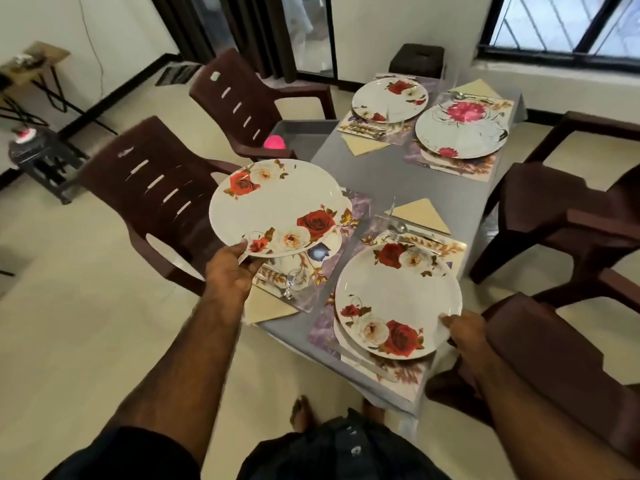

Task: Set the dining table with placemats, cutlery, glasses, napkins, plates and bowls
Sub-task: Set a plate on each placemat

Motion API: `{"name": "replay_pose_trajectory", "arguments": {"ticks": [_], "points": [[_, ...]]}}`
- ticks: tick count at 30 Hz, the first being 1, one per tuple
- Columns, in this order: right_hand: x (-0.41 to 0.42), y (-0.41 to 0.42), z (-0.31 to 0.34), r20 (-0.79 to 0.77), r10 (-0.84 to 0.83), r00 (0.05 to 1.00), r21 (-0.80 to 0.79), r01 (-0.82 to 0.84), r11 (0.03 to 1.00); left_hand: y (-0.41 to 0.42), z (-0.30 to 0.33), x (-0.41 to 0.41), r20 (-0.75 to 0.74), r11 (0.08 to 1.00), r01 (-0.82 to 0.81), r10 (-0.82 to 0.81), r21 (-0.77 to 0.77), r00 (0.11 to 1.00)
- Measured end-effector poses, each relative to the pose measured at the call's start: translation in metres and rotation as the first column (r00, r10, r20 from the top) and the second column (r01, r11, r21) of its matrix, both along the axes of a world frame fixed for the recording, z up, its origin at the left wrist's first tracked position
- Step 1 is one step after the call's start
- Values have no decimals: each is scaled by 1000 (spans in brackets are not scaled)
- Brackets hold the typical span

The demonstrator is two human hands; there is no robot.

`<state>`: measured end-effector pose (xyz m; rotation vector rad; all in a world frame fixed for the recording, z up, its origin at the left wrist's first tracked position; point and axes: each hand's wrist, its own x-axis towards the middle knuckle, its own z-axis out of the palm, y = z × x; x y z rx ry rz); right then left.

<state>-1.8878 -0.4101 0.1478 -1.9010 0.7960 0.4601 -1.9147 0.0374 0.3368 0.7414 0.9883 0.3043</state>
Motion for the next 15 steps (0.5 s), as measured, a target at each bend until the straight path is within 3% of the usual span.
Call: {"name": "replay_pose_trajectory", "arguments": {"ticks": [3,7,12,15], "points": [[6,-10,-25,-79,170,982,-193,-182,964,4,1,14,1,1000,7,-7,-2,1000],[-6,6,9,-66,337,939,-390,-335,857,8,0,25,-13,1000,9,-9,11,1000],[-18,17,24,-95,426,900,-670,-374,641,8,-1,36,-27,1000,13,-13,6,1000],[-8,24,25,-68,433,899,-675,-361,644,5,-2,38,-42,1000,4,-4,-3,999]]}}
